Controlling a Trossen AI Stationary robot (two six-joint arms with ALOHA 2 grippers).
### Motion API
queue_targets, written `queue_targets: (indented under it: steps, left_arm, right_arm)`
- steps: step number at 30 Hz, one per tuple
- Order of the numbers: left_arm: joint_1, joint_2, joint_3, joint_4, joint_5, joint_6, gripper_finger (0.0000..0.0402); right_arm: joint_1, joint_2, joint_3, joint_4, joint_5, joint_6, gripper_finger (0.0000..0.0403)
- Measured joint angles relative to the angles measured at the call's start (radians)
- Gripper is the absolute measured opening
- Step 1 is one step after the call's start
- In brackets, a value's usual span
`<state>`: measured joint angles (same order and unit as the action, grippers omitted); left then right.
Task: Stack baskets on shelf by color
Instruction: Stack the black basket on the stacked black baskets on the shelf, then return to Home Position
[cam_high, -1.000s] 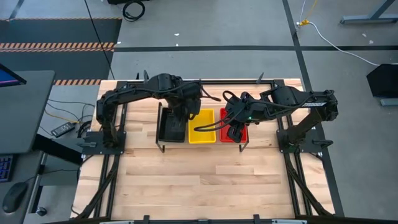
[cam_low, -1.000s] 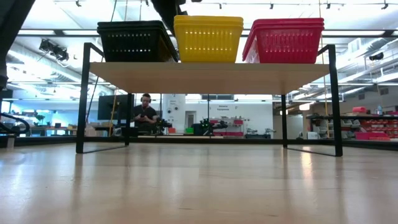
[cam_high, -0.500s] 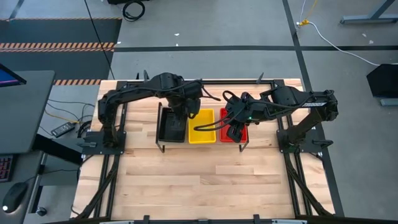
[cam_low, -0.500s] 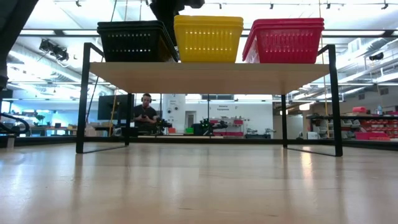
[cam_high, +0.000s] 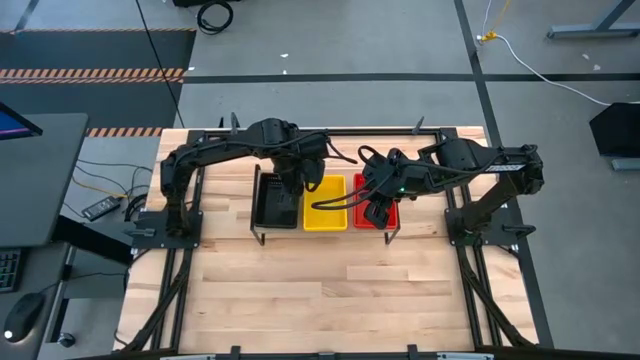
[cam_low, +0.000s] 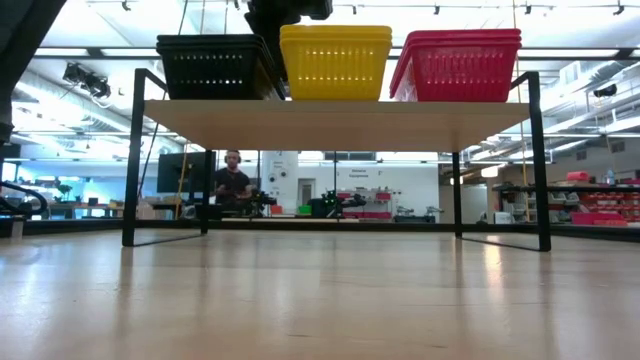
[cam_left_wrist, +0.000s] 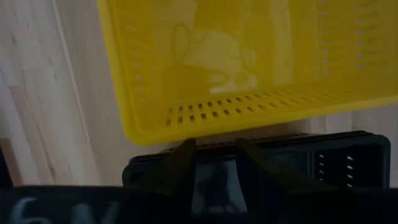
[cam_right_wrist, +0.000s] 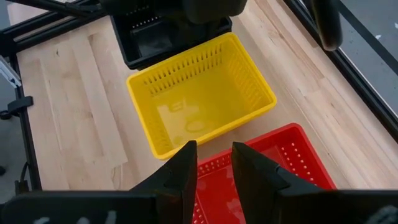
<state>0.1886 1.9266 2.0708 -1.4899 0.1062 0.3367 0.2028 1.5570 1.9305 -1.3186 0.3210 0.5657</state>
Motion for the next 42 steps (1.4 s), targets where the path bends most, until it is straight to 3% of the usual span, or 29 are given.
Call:
queue_targets:
  steps: [10, 17, 27, 33, 38, 42]
  left_arm:
    - [0.0, -0.01, 0.0, -0.033, -0.028, -0.011, 0.0118]
    - [0.011, -0.096, 0.0, -0.059, -0.037, -0.092, 0.0118]
    - [-0.002, -0.294, 0.0, 0.167, -0.03, -0.271, 0.0118]
    - [0.014, -0.407, 0.0, 0.287, -0.032, -0.256, 0.0116]
    - [0.078, -0.474, 0.001, 0.319, -0.026, -0.221, 0.0068]
    - [0.138, -0.502, 0.0, 0.332, 0.093, -0.216, 0.0009]
  right_arm:
    - [0.0, 0.0, 0.0, -0.001, 0.0, 0.0, 0.0105]
    - [0.0, 0.0, 0.0, -0.039, 0.0, -0.018, 0.0105]
    - [-0.073, -0.007, 0.0, 0.063, -0.106, -0.16, 0.0105]
    - [-0.151, -0.104, 0.0, 0.167, -0.158, -0.21, 0.0091]
    - [-0.193, -0.188, 0.0, 0.155, -0.088, -0.254, 0.0065]
    - [-0.181, -0.225, 0.0, 0.148, -0.084, -0.305, 0.0041]
